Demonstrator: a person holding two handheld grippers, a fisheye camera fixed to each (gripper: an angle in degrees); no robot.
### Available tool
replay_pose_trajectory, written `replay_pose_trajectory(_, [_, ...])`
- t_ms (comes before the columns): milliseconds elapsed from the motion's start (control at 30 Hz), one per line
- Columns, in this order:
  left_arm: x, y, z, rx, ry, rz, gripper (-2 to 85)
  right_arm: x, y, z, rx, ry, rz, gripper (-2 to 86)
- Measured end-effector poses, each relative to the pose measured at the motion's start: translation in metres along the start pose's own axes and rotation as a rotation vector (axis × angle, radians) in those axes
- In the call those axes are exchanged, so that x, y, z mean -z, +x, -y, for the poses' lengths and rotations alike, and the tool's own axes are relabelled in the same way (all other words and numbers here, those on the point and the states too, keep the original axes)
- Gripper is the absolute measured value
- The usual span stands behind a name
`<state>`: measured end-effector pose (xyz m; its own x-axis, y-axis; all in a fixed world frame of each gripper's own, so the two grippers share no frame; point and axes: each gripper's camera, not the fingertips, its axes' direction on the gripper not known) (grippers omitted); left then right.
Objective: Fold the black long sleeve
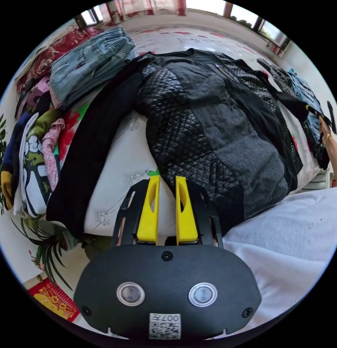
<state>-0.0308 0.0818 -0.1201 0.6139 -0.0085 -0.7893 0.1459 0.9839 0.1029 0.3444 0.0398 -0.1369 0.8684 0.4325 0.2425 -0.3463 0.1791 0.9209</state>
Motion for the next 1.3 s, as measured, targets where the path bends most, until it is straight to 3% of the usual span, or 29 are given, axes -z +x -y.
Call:
replay_pose_trajectory(100, [0.016,-0.016,-0.008,0.051,0.042,-0.054,6.4,0.016,0.055,0.011,-0.128,-0.008,0.044,3.2])
replay_pose_trajectory(200, [0.023,-0.020,-0.013,0.046,0.045,-0.125,7.0,0.015,0.045,-0.012,-0.076,-0.054,0.307,5.4])
replay_pose_trajectory(267, [0.023,-0.016,-0.013,0.024,0.037,-0.147,7.4,0.002,0.000,-0.053,0.037,-0.143,0.510,6.7])
replay_pose_trajectory(433, [0.010,0.007,-0.009,-0.050,-0.040,-0.155,8.4,-0.015,-0.102,-0.139,0.325,-0.335,0.695,8.3])
replay_pose_trajectory(533, [-0.003,0.024,0.000,-0.120,-0.102,-0.051,5.1,-0.015,-0.142,-0.165,0.433,-0.418,0.694,7.6])
replay_pose_trajectory(633, [-0.003,0.035,0.009,-0.194,-0.111,0.000,0.3,-0.006,-0.170,-0.179,0.564,-0.397,0.490,4.4])
replay_pose_trajectory(700, [0.002,0.035,0.007,-0.233,-0.108,0.021,-0.5,0.001,-0.174,-0.176,0.648,-0.428,0.476,2.7])
replay_pose_trajectory(833, [0.023,0.017,-0.018,-0.209,-0.074,-0.017,-0.7,0.047,-0.131,-0.165,0.667,-0.327,0.370,1.0])
replay_pose_trajectory(933, [0.017,0.009,-0.045,-0.171,-0.071,-0.168,-0.4,0.048,-0.120,-0.185,0.650,-0.370,0.297,0.8])
replay_pose_trajectory(1033, [-0.008,-0.002,-0.066,-0.036,-0.109,-0.225,0.8,0.037,-0.135,-0.209,0.600,-0.427,0.155,0.7])
replay_pose_trajectory(1133, [-0.009,-0.053,-0.097,0.207,-0.062,-0.277,5.8,0.070,-0.147,-0.214,0.515,-0.276,0.100,0.5])
replay_pose_trajectory(1300, [0.001,-0.189,-0.193,0.795,0.142,-0.225,12.7,0.103,-0.187,-0.210,0.477,-0.186,0.304,0.3])
